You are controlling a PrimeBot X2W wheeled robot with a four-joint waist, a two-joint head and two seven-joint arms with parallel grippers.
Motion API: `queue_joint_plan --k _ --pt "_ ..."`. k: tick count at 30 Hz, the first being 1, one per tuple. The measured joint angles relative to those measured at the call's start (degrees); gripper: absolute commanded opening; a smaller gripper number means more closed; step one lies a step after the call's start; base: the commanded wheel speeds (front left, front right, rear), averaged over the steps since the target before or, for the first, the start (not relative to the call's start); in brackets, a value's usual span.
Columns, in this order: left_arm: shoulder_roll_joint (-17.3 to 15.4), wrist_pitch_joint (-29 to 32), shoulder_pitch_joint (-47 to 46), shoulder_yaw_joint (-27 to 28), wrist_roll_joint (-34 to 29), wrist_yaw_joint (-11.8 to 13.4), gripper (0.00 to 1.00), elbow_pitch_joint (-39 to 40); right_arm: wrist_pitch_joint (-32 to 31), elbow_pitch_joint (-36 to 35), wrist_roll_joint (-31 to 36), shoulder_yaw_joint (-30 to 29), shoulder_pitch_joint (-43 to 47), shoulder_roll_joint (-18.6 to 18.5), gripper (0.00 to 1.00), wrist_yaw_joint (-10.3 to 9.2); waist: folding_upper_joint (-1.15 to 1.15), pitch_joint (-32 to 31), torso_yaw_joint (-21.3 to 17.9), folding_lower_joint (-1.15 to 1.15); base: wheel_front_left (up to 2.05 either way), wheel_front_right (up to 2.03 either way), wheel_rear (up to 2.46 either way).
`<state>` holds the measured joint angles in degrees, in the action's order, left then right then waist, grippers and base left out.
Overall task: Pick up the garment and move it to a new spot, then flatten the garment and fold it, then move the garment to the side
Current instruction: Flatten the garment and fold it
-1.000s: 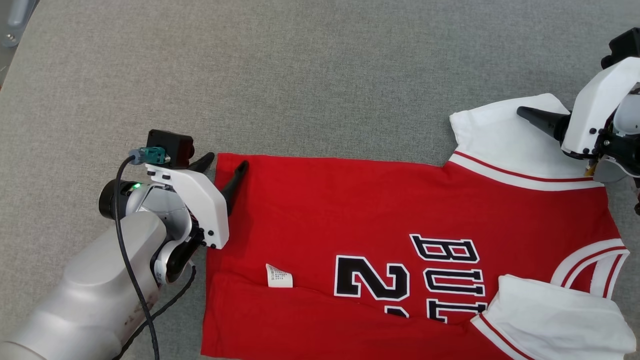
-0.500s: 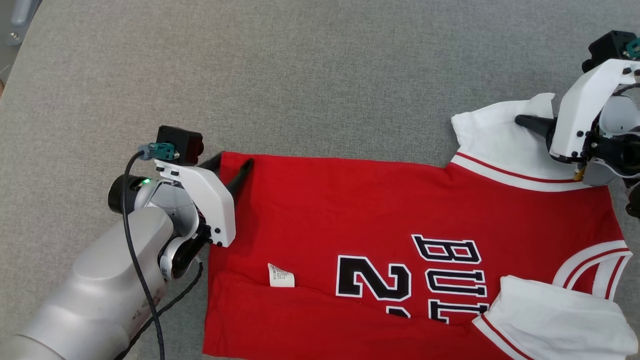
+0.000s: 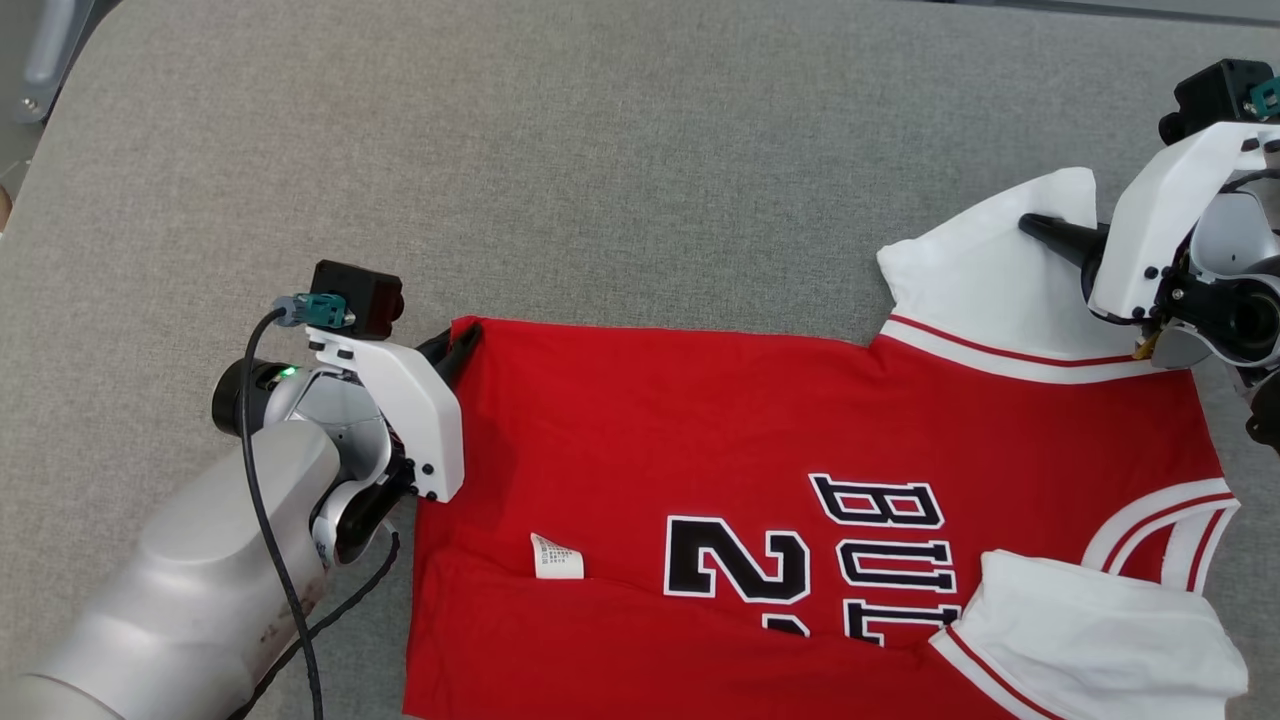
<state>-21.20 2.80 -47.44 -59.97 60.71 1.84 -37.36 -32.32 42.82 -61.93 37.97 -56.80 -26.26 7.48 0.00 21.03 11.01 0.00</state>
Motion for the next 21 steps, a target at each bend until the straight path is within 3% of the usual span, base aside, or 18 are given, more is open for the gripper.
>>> queue_joint_plan --k 12,21 --pt "-3.28 -0.44 2.79 -0.37 0.86 -1.79 0.0 1.57 7.49 -4.67 -5.87 5.08 3.59 -1.94 0.0 0.01 0.0 -4.71 -2.04 0.0 0.0 0.0 0.0" --pt "-7.55 0.74 5.47 -0.38 1.71 -0.96 0.0 3.21 10.21 -5.84 -9.54 8.81 6.11 -4.41 0.0 0.0 0.0 -7.99 -4.88 0.0 0.0 0.0 0.0"
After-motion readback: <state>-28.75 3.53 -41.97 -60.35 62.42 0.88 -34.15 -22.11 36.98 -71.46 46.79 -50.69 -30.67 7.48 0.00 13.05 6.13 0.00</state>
